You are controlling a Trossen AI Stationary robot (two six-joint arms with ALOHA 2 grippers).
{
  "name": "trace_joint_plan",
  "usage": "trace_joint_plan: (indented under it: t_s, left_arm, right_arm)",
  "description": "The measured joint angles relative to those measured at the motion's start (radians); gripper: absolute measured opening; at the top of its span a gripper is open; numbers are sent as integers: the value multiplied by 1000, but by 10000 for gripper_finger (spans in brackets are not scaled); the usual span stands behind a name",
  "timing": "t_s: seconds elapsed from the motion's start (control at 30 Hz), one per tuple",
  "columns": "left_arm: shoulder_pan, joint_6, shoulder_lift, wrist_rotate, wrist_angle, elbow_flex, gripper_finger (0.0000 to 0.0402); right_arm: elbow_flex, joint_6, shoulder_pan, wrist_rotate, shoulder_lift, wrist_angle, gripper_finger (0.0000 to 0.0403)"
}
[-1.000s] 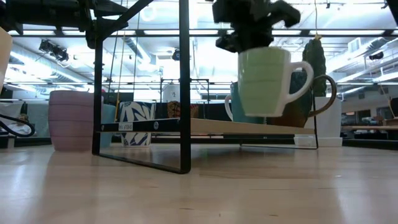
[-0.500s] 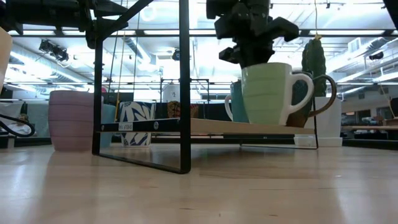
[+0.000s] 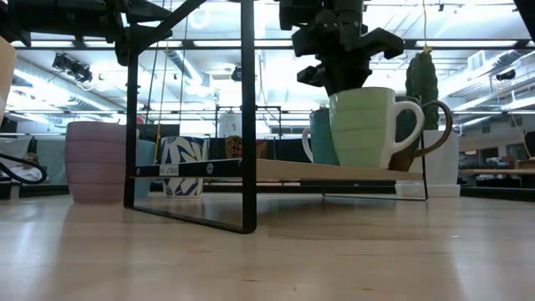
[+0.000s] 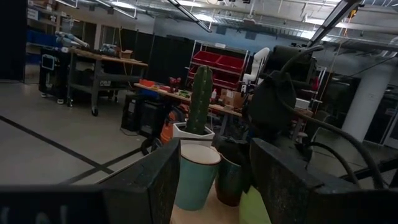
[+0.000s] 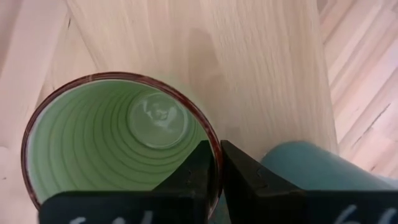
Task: Place coffee mugs
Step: Put the green mug on the shelf, then put the white patterned mug on the shelf
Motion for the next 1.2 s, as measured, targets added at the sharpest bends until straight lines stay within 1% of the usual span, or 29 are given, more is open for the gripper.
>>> trace_joint_plan:
  t_s: [0.17,0.27,0.6,0.83,0.97,1.13,1.2]
  left_arm:
    - [0,0,0,0,0,0,201]
    - [0,0,0,0,0,0,201]
    - [0,1,0,0,0,0,201]
    - [-1,0,0,0,-1,0,201]
    - [-1,-6,0,0,-25,0,201]
    - [-1,-136,0,0,-74,0,201]
    - [-1,-159,0,0,-88,0,201]
  right_arm:
    - [0,7,-4,19,0,-2,43]
    - [0,11,-4,21,0,-1,53]
    - [6,76,9,28,0,-12,114]
    - [103,108,42,138,-1,-90,138]
    - [169,152,42,145,-1,-133,140]
    - [252,182,42,144,-2,-156,140]
    - [278,180,42,145,-2,-150,140]
